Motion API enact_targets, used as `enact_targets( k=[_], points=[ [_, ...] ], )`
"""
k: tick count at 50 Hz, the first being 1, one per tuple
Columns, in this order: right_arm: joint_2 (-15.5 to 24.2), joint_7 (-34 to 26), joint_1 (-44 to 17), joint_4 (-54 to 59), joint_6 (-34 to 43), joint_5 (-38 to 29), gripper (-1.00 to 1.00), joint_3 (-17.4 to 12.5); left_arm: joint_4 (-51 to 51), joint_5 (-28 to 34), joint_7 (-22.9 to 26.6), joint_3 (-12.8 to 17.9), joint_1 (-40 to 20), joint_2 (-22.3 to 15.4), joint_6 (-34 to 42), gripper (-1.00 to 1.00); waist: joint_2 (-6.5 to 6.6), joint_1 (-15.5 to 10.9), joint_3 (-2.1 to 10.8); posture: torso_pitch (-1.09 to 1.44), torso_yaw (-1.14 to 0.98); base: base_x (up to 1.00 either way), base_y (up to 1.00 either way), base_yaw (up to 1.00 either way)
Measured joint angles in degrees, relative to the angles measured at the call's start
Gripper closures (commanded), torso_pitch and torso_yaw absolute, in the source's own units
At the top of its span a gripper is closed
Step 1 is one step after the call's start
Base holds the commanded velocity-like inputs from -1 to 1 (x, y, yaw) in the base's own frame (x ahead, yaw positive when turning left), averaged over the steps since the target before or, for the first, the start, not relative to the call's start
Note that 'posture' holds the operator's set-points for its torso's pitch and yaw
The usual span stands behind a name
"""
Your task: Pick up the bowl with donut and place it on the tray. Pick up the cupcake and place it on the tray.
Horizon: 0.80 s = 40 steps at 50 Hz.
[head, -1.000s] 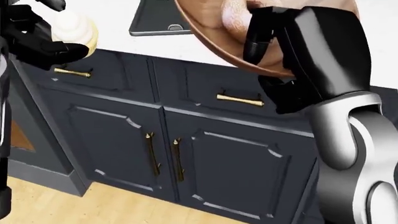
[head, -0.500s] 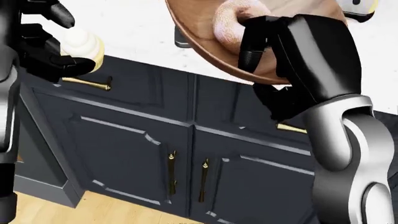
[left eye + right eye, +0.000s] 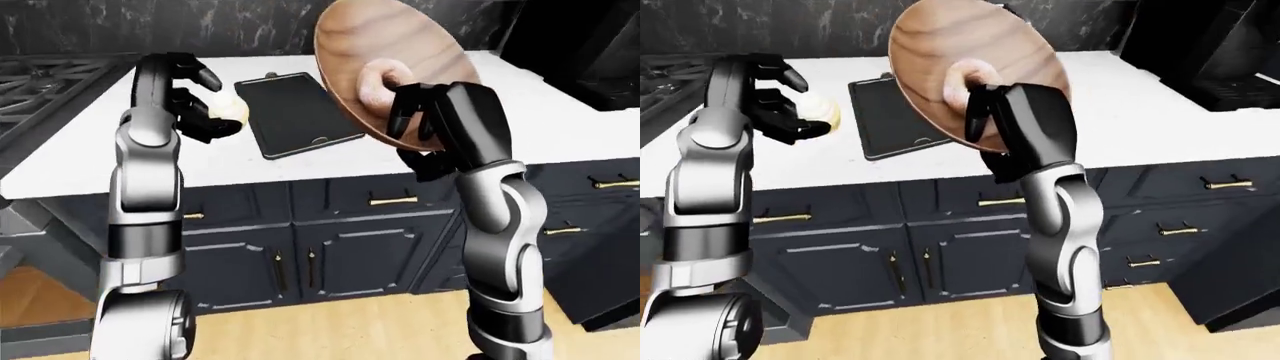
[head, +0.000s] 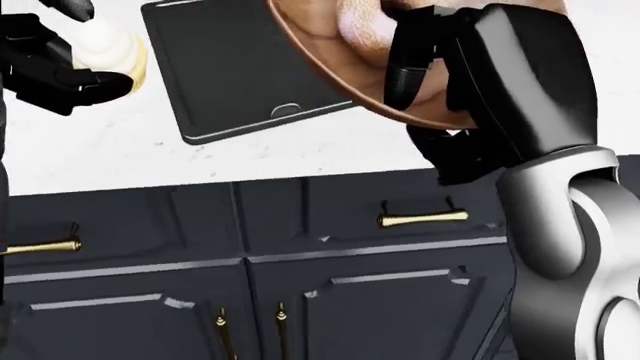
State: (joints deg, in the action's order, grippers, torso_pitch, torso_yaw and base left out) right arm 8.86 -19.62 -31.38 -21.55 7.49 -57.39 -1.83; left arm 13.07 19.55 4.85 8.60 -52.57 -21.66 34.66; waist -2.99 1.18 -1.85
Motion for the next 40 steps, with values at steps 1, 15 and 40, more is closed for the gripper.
enact_targets(
  k=[1, 15, 40],
  points=[
    [0.1, 0.0, 0.4, 0.1, 0.2, -0.1, 1.00, -0.5, 0.0, -0.2, 0.2, -0.6, 0.0, 0.3, 0.0, 1.00, 0.15, 0.5, 0.06, 0.00, 0.00, 0.00, 0.00, -0.82],
    [-0.5, -0.4, 0.1, 0.2, 1.3, -0.7, 1.00, 0.6, -1.4, -0.2, 0.5, -0.1, -0.4, -0.6, 0.4, 1.00, 6.65, -1.2, -1.21, 0.00, 0.00, 0.00, 0.00, -0.44],
    [-0.8, 0.2, 0.3, 1.2, -0.2, -2.5, 1.00, 0.8, -1.8, -0.2, 0.8, 0.2, 0.0, -0.8, 0.7, 1.00, 7.45, -1.0, -0.43, 0.00, 0.00, 0.00, 0.37, 0.00]
  ],
)
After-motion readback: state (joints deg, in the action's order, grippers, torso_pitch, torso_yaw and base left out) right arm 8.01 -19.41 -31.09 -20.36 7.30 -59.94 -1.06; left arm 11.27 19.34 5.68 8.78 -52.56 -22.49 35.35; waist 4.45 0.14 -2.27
